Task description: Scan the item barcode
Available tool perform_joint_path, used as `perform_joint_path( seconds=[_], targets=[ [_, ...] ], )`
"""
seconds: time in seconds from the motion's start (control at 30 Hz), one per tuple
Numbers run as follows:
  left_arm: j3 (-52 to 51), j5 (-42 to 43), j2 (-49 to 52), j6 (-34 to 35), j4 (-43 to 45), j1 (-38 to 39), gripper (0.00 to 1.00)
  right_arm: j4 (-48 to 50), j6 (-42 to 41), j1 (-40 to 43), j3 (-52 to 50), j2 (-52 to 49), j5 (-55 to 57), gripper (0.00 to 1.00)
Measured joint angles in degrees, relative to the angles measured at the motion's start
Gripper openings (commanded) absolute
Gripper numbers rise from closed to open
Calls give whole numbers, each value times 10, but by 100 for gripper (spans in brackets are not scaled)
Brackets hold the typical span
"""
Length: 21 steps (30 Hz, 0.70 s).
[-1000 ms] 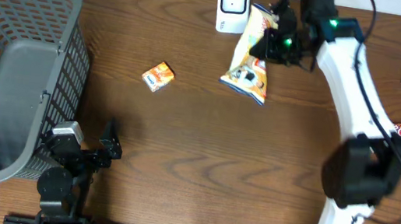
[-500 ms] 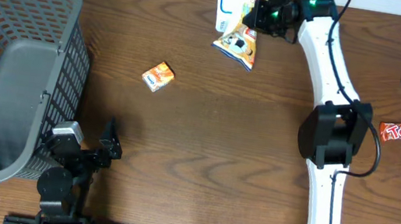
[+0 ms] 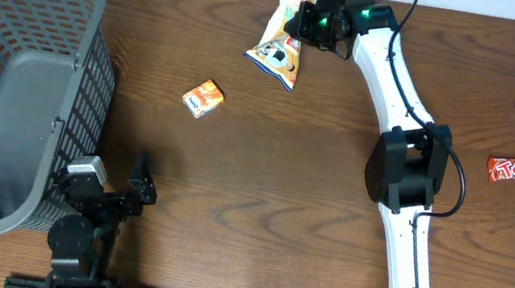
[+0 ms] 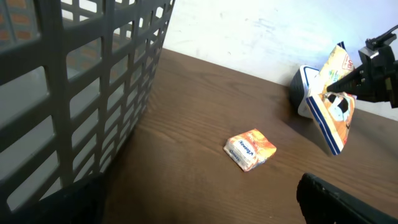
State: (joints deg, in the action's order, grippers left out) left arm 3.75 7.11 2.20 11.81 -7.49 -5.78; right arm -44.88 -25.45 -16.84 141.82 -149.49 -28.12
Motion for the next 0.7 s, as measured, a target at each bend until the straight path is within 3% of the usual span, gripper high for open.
perform_joint_path(
  seconds=[0.3,0.7],
  targets=[
    [0,0,0,0,0,0,98,-9,-66,12,0,-3,-3,1],
    [0,0,0,0,0,0,98,-68,-77,10,0,-8,-60,1]
  ],
)
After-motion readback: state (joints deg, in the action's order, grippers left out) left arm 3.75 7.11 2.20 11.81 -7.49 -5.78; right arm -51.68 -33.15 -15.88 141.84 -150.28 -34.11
